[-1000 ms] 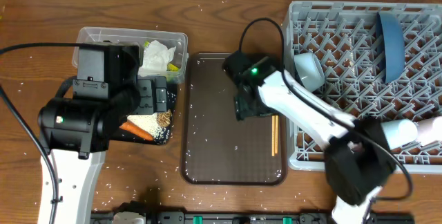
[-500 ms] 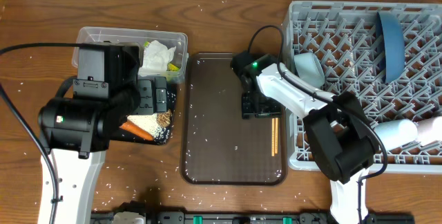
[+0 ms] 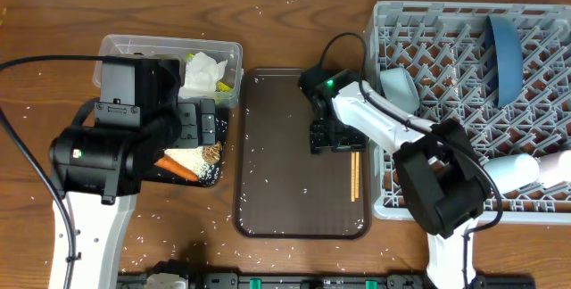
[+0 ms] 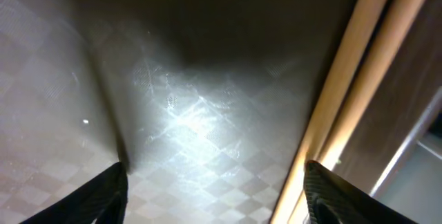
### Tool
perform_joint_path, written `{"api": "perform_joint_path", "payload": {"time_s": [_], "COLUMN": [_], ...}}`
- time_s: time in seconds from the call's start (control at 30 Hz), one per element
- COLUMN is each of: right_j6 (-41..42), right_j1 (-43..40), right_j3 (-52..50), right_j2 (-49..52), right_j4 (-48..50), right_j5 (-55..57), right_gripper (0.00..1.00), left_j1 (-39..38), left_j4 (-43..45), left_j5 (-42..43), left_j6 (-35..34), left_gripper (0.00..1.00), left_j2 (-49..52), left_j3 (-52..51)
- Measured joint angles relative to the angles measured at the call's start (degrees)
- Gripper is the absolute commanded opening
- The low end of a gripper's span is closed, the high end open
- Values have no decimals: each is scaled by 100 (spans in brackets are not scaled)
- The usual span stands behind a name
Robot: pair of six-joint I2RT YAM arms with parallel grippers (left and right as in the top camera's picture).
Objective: Sort waste into correct bins and load items into the dishwasher rack
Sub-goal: 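Grasp one wooden chopstick on brown tray with right gripper, then carry chopstick with right gripper into rack and release it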
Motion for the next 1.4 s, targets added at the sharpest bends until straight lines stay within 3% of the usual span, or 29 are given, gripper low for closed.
{"api": "perform_joint_path", "payload": {"time_s": [0.27, 0.4, 0.57, 0.67, 0.77, 0.8, 1.1, 1.4], "right_j6": [37, 42, 42, 11, -20, -22, -219, -647], "right_j1": [0, 0, 4, 11, 20, 20, 17, -452], "right_j3": [-142, -411, -695, -717, -726, -728, -608, -267], "right_j2": [-50, -192, -321, -339, -341, -343, -474, -2592], "right_j4": [103, 476, 946, 997, 1012, 1021, 520, -9], "right_j5": [175, 83, -245, -291, -319, -339, -439, -503], "right_gripper": [78, 73, 52, 35, 3, 1, 1, 1], "left_j1": [0, 0, 0, 0, 0, 0, 0, 0], "left_j4": [0, 0, 0, 0, 0, 0, -2, 0], "left_j5": [0, 0, 0, 0, 0, 0, 0, 0], "left_j6": [0, 0, 0, 0, -2, -2, -2, -2], "left_gripper": [98, 98, 98, 97, 98, 98, 98, 98], "left_j2": [0, 0, 0, 0, 0, 0, 0, 0], "left_j3": [0, 0, 0, 0, 0, 0, 0, 0]}}
